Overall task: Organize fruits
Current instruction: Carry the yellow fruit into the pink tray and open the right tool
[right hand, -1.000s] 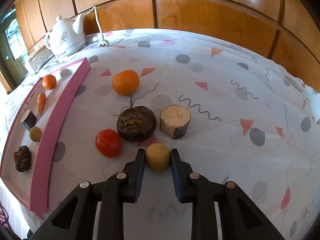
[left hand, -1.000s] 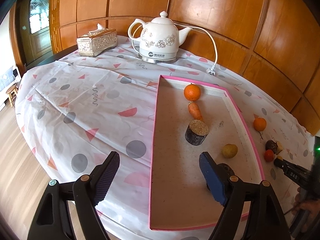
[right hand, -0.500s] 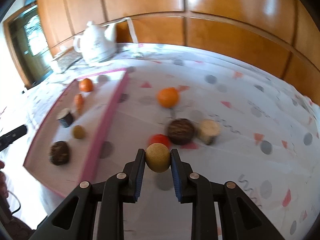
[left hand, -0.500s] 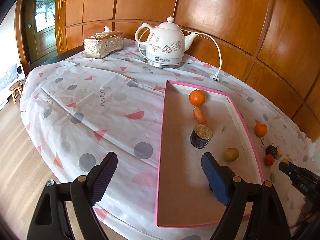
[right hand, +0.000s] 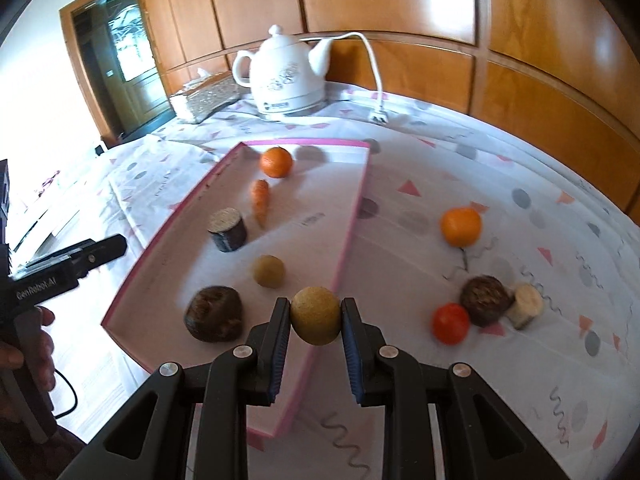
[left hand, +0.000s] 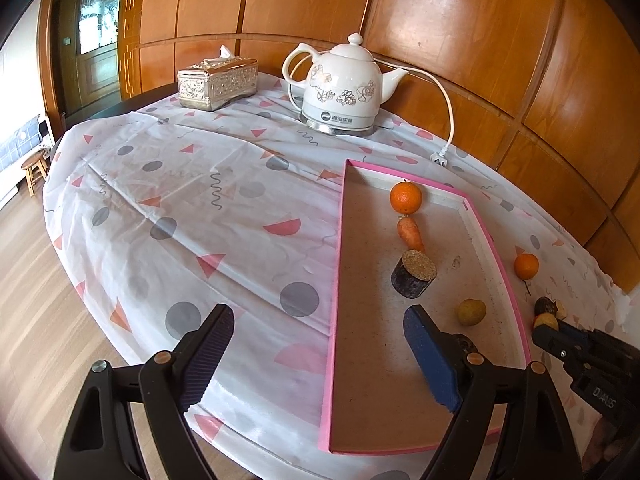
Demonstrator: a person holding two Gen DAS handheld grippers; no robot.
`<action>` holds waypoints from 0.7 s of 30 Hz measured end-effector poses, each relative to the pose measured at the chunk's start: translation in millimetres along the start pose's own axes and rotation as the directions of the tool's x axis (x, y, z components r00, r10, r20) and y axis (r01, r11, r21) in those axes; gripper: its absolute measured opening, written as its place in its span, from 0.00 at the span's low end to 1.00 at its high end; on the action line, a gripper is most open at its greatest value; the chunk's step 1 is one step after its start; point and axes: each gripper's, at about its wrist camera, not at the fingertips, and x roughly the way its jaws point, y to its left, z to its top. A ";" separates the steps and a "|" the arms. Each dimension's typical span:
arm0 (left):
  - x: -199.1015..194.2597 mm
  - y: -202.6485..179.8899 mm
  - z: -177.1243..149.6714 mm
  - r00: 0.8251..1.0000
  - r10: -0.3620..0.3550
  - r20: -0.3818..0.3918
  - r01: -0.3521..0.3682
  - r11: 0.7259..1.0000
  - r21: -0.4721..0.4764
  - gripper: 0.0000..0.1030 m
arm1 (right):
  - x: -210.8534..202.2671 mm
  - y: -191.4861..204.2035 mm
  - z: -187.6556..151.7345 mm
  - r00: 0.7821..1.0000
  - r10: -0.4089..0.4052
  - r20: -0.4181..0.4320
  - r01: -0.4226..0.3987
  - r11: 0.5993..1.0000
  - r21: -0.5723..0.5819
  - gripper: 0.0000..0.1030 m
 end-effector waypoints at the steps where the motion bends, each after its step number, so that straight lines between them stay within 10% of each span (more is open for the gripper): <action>1: 0.0 0.6 0.4 1.000 0.000 0.002 0.000 1.000 -0.002 0.85 | 1.3 2.3 2.0 1.000 0.008 0.001 -0.008 1.000 -0.003 0.25; 21: 6.9 7.6 -0.7 1.000 0.014 -0.016 -0.014 1.000 -0.022 0.85 | 53.8 31.9 11.7 0.995 0.036 -0.096 -0.042 0.997 -0.063 0.28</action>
